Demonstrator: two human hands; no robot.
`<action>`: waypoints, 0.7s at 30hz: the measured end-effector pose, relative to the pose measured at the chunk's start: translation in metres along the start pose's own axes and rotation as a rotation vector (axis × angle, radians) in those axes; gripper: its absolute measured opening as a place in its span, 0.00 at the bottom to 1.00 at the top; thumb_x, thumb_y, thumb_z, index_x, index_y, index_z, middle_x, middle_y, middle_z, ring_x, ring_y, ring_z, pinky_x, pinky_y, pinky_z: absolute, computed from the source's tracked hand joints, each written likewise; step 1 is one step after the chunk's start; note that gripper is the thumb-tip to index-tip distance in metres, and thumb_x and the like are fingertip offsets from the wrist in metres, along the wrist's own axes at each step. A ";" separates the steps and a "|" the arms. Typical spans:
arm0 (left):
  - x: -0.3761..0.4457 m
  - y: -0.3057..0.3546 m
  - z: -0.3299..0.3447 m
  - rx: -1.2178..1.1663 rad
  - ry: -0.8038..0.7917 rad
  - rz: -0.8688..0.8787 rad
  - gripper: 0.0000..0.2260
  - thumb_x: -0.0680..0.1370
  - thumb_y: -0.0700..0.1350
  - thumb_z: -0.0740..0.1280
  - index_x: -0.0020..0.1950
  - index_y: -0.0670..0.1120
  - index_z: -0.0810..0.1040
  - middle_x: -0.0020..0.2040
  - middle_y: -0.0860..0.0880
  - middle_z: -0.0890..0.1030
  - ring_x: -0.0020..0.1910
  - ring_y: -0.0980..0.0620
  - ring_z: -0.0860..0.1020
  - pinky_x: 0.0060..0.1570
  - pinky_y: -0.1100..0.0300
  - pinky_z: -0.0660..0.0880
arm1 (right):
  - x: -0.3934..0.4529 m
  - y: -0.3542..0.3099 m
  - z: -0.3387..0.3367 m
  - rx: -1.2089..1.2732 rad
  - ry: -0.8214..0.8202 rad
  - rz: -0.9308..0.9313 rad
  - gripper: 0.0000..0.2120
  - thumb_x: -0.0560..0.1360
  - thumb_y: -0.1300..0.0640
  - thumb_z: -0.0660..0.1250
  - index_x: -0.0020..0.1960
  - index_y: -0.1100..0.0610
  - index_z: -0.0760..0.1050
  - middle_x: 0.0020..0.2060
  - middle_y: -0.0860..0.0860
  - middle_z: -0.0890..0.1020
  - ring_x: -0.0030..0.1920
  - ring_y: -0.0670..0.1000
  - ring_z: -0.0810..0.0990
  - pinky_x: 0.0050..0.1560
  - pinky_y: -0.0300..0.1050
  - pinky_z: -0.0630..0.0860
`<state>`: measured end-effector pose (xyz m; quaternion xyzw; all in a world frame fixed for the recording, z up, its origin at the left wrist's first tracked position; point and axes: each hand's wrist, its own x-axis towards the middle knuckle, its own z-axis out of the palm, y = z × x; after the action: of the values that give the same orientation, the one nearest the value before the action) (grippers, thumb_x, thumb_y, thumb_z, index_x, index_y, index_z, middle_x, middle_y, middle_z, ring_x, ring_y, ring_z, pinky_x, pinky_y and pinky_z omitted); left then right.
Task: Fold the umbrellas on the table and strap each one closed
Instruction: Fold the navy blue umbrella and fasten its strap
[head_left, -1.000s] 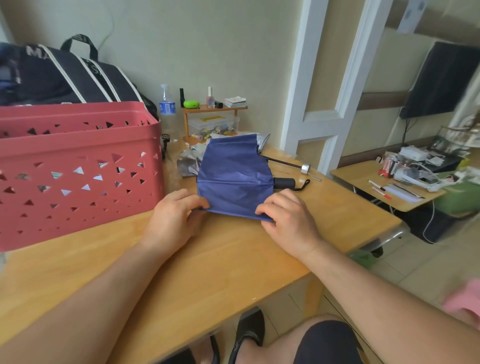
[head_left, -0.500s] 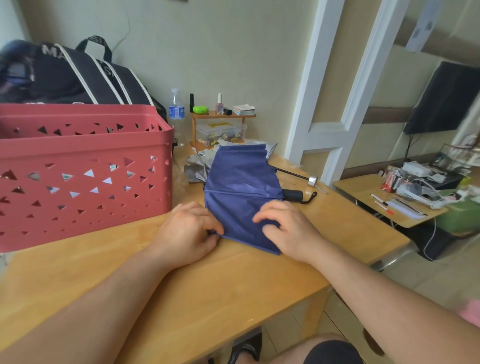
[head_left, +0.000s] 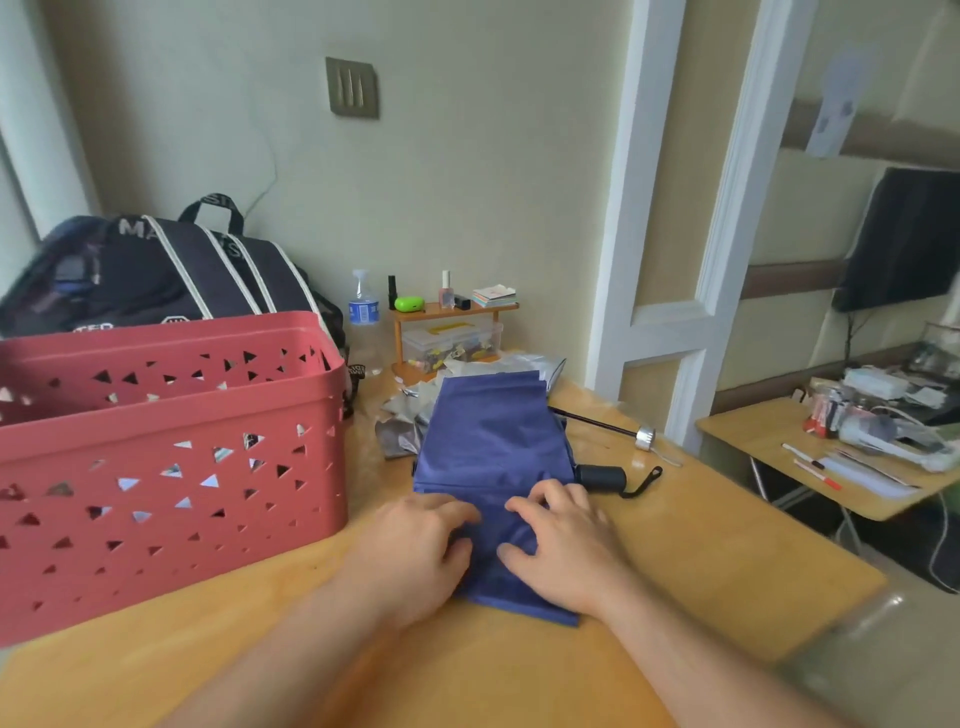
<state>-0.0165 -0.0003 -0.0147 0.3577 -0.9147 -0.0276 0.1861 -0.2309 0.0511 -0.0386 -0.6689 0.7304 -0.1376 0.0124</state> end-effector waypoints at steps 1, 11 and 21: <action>0.011 0.007 0.005 -0.078 -0.029 0.013 0.18 0.81 0.48 0.58 0.69 0.56 0.76 0.65 0.58 0.80 0.63 0.51 0.77 0.62 0.55 0.72 | -0.001 -0.001 -0.001 -0.016 -0.008 -0.001 0.31 0.74 0.30 0.55 0.75 0.39 0.66 0.62 0.39 0.66 0.68 0.49 0.64 0.68 0.51 0.66; 0.006 -0.025 0.015 0.119 -0.509 -0.122 0.46 0.67 0.77 0.33 0.84 0.61 0.39 0.82 0.62 0.36 0.81 0.60 0.33 0.80 0.47 0.35 | -0.008 0.026 -0.017 -0.134 -0.365 -0.021 0.42 0.78 0.25 0.43 0.84 0.46 0.36 0.82 0.39 0.37 0.82 0.44 0.34 0.81 0.60 0.39; 0.001 -0.025 0.017 0.130 -0.461 -0.139 0.51 0.62 0.81 0.34 0.84 0.63 0.40 0.83 0.63 0.37 0.81 0.61 0.34 0.80 0.46 0.36 | 0.005 -0.019 -0.052 -0.205 -0.235 0.029 0.21 0.85 0.43 0.53 0.71 0.51 0.72 0.72 0.51 0.74 0.70 0.57 0.73 0.63 0.54 0.71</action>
<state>-0.0075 -0.0211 -0.0346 0.4155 -0.9059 -0.0623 -0.0533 -0.2236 0.0548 0.0167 -0.6674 0.7439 0.0173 0.0313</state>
